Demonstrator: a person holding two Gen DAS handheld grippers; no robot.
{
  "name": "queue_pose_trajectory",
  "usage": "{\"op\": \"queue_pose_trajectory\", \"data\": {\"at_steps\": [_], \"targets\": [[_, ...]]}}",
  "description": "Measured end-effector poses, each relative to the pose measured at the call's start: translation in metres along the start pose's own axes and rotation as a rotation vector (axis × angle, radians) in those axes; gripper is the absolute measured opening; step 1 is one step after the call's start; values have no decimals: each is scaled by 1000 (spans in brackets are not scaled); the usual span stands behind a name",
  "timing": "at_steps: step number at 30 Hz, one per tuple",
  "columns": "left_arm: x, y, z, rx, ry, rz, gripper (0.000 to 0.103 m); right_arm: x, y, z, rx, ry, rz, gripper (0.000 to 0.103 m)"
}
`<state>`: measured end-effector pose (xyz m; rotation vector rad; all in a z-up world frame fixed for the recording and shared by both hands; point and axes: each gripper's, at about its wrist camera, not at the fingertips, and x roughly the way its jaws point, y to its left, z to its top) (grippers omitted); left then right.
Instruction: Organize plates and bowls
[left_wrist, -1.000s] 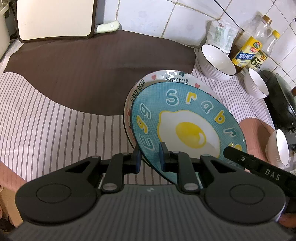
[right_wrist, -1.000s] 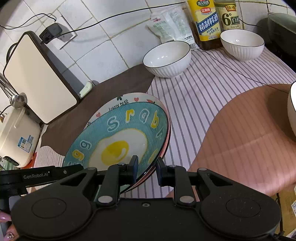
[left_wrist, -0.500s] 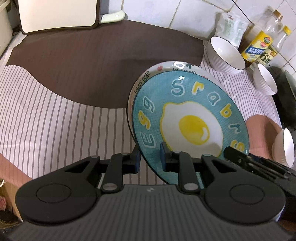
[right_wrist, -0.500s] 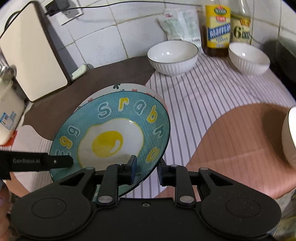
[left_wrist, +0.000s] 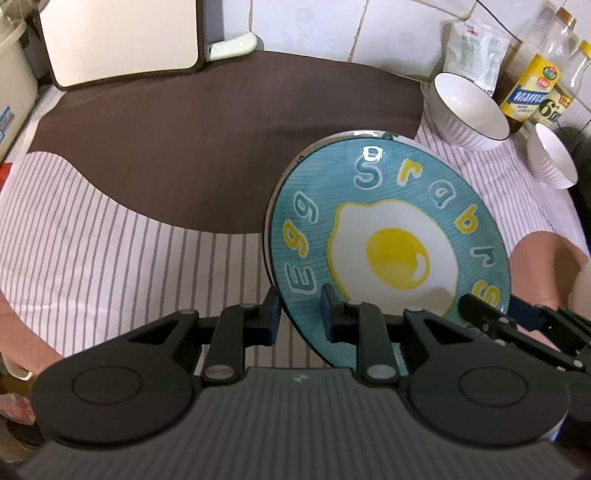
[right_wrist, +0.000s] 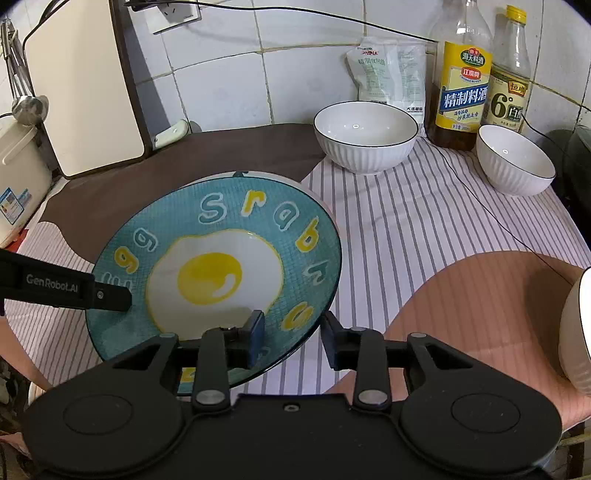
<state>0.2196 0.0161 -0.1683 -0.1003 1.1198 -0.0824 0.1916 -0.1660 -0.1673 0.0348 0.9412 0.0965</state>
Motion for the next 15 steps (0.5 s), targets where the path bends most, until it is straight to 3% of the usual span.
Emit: {"op": "queue_pose_trajectory", "data": {"at_steps": [6,15], "targets": [[2,-6,2,32,-19,47,21,6,-3,1,-9,-11,-6,39],[-4,-3,-2,16,-11,30,21,-10,-10,-9,-32,-89,34,39]]}}
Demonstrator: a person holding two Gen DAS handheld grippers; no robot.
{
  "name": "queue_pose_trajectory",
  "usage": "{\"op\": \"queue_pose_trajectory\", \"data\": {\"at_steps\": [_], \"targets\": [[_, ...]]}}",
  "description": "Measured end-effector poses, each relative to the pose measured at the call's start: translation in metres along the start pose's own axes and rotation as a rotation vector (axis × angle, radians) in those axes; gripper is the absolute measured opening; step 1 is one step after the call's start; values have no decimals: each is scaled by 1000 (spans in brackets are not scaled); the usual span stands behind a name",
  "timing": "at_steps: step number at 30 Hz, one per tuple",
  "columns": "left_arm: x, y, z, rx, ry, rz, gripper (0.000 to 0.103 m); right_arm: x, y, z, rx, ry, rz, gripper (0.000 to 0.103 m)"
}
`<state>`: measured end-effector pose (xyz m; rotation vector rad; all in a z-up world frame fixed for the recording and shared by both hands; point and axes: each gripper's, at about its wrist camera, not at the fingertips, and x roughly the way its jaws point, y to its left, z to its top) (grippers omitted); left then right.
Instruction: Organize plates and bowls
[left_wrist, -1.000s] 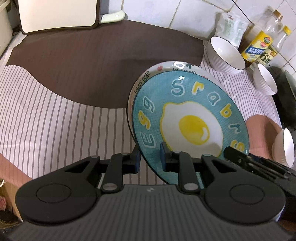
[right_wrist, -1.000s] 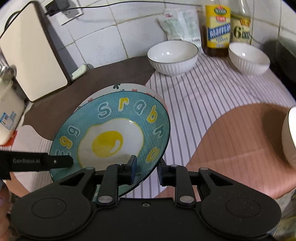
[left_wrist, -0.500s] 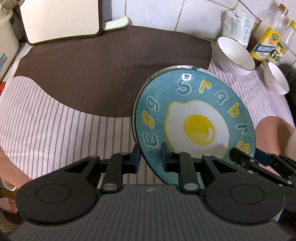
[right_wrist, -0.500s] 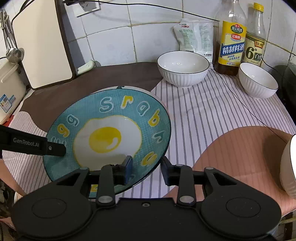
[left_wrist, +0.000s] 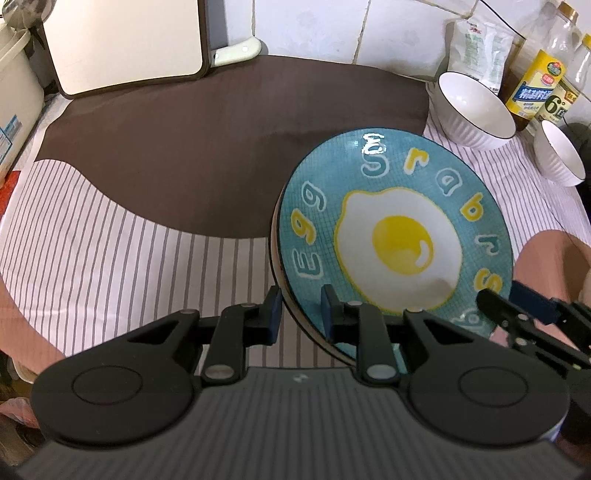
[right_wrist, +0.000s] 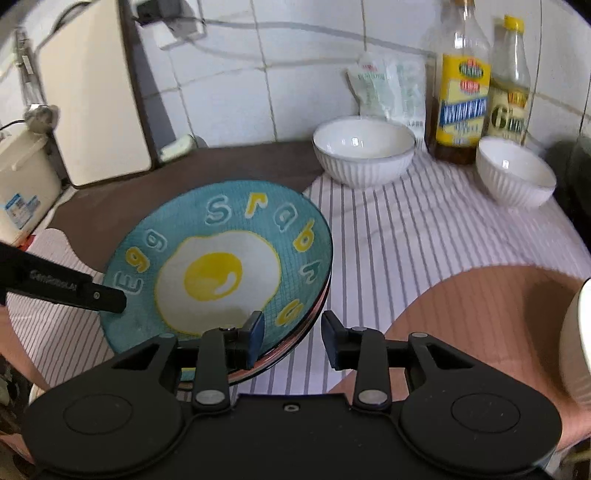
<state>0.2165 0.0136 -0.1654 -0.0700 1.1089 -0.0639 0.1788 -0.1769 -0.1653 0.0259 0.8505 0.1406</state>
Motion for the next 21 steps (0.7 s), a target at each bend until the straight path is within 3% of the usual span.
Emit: {"op": "queue_pose_trajectory", "data": {"at_steps": [11,21], "targets": [[-52,-20,-21,76,-40,-37,22,-70,-3,-4,-82,-152,3,50],[-102,-54,-33,160,-69,-108,40,-137,-16,-15,-123,-292,-26,62]]}}
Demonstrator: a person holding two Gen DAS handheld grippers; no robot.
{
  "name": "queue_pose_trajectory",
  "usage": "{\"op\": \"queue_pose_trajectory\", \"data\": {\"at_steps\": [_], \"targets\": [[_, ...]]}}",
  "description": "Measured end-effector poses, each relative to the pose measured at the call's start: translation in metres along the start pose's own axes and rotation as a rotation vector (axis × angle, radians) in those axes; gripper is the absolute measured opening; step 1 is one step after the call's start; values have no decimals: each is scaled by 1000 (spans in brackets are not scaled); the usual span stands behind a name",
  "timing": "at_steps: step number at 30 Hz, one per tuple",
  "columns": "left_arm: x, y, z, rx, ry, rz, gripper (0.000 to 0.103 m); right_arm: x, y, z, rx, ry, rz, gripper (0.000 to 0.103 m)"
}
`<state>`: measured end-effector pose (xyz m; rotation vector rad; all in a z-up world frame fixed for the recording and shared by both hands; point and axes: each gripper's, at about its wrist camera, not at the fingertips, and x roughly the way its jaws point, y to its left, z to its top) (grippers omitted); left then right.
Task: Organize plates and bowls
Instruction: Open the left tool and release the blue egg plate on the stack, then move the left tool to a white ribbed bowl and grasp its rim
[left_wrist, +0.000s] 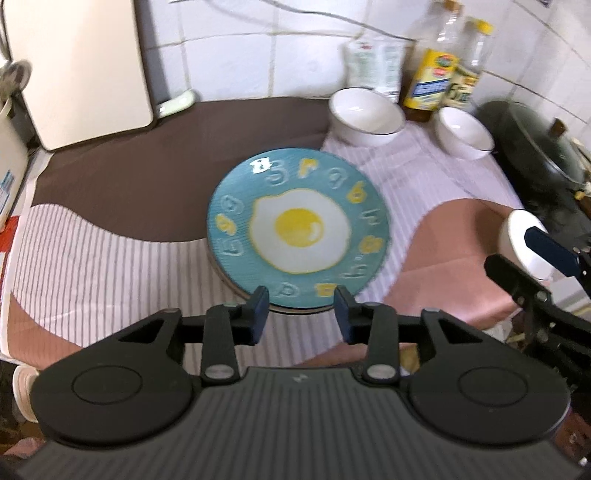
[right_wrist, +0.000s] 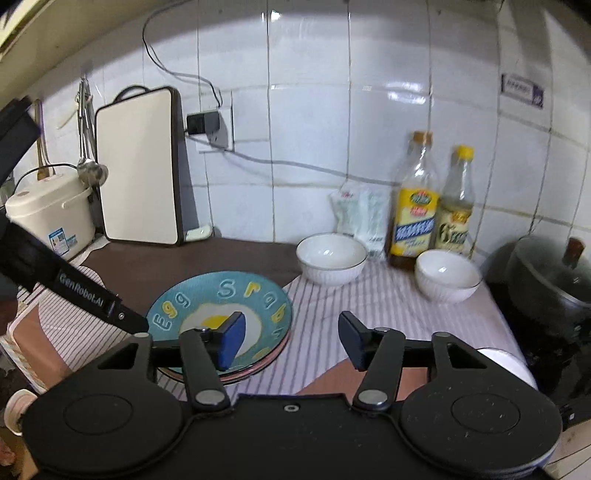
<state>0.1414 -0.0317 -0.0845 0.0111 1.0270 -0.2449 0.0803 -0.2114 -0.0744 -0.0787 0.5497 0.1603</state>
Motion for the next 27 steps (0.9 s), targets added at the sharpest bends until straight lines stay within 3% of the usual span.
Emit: {"op": "queue_pose_trajectory", "data": {"at_steps": [6,13,21,23,27], "targets": [[-14,-32,3,47,-3,-57,43,-33,-14,-9,-74,-67,-44,63],[-13,-78,5,122,-15,-141,47,-50,-49,-26,-11,-51,-112,66],[12,-127,9,189,-26,-237,62,-45,-95,-55,85,-35,-209,77],[23,-137,11,202,-29,-263,67,-40,-105,-65,105,-35,-234,84],[50,-156,15,207,-12,-309,68,-32,-120,-80,113,-34,-287,88]]}}
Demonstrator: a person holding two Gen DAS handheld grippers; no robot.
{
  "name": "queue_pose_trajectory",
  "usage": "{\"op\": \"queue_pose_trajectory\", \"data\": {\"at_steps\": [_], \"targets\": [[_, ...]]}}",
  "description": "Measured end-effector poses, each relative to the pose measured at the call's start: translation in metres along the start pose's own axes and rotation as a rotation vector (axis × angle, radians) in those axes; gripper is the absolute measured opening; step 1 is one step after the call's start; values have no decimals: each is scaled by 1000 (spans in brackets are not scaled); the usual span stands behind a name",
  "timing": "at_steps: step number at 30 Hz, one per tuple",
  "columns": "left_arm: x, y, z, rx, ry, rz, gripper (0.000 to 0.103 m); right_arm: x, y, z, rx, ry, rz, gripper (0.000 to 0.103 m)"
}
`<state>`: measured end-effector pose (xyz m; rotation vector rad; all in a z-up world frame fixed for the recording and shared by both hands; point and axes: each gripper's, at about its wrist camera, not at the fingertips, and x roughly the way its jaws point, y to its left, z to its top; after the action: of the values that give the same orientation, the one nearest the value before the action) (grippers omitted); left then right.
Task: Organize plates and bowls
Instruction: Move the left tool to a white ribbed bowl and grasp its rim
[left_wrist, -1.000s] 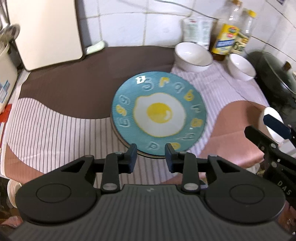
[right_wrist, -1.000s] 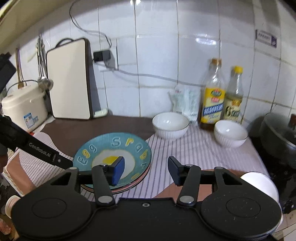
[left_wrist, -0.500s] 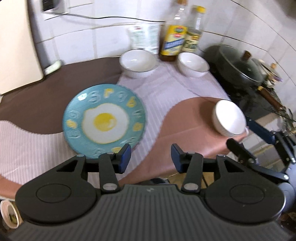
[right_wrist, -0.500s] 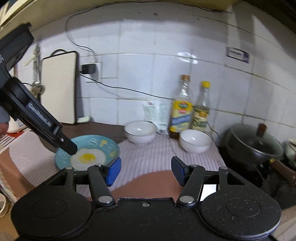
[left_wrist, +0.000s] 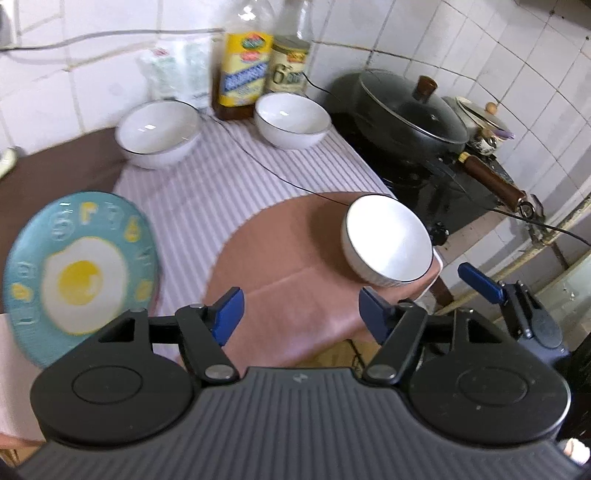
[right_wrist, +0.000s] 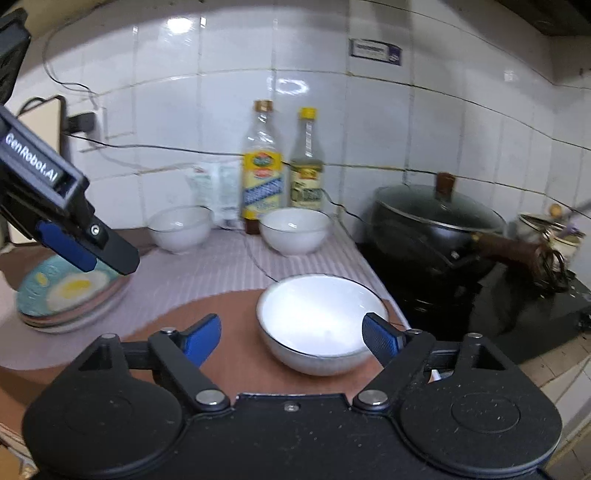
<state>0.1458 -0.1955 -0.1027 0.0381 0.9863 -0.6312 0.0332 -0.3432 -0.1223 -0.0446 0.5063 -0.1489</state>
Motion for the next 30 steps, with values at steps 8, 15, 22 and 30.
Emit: {"op": "queue_pose_trajectory", "data": {"at_steps": [8,15,22,30], "targets": [[54,-14,12,-17,-19,-42,70,22,-20,-20,22,58,-19,96],[98,-28,17,-35,64,-90,70,51,-24,-34,45,78,-43,98],[129,-36,22,-29,72,-77,68,69,-24,-40,12,52,-35,98],[154,-33,25,-52,65,-94,49,85,-23,-39,-20,19,-7,98]]}}
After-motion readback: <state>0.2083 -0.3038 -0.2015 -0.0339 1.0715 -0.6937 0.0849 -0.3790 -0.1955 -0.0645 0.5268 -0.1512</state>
